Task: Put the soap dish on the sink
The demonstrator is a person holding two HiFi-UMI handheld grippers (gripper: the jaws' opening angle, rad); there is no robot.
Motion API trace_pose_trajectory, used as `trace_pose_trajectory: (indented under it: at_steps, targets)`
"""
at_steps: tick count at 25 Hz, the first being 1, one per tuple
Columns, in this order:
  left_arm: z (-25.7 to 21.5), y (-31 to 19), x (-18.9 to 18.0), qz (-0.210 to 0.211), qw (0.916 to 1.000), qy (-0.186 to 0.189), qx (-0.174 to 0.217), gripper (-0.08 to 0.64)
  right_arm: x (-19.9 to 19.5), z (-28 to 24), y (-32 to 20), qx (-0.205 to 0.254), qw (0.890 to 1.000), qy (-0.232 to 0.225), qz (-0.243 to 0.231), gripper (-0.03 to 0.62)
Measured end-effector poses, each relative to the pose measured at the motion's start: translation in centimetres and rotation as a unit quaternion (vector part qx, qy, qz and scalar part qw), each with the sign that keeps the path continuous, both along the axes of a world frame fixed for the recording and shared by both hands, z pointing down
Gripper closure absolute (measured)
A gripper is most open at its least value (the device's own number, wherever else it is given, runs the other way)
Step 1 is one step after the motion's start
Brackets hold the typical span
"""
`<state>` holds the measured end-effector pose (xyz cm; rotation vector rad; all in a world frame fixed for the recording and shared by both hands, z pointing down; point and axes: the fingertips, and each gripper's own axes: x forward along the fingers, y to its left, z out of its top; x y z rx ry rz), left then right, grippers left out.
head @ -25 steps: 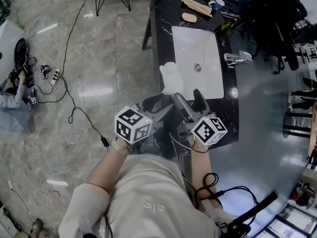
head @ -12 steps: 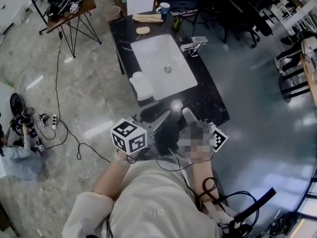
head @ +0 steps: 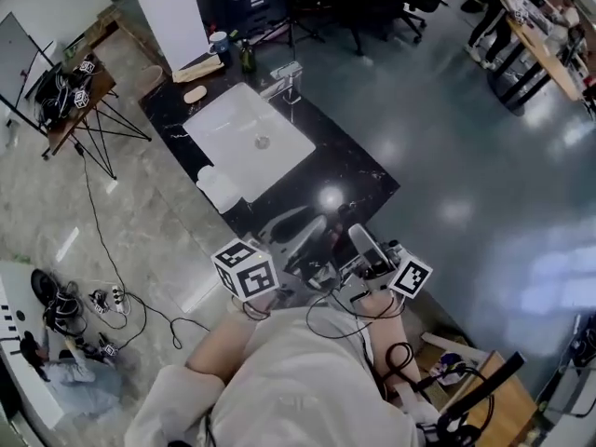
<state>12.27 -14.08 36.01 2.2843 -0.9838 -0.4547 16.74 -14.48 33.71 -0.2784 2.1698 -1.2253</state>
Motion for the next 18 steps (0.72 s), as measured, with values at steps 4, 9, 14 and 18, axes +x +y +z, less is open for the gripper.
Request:
trace_pose_trajectory:
  at_steps: [4,9,14,18]
  targets:
    - [-0.4,-0.1,4.6,0.055,0.9976,0.041,-0.011,0.462,4.9,0.4,0.1,-0.014,0.998,-0.008,0.054,0.318]
    - [-0.8,0.0,9.2,0.109,0.9909,0.069,-0.038,0.476,10.0,0.4,0.3,-0.021,0.994,-0.036,0.101,0.428]
    - [-0.3,-0.4,11.4,0.14,0.9854,0.084,-0.049,0.497,12.5,1.1,0.0,-0.03,0.99,-0.045,0.129,0.443]
    - [0.3,-0.5,12.5,0.154,0.9793,0.113,-0.068,0.523,13.8,1.4,-0.2,-0.04,0.987,-0.06,0.142,0.454]
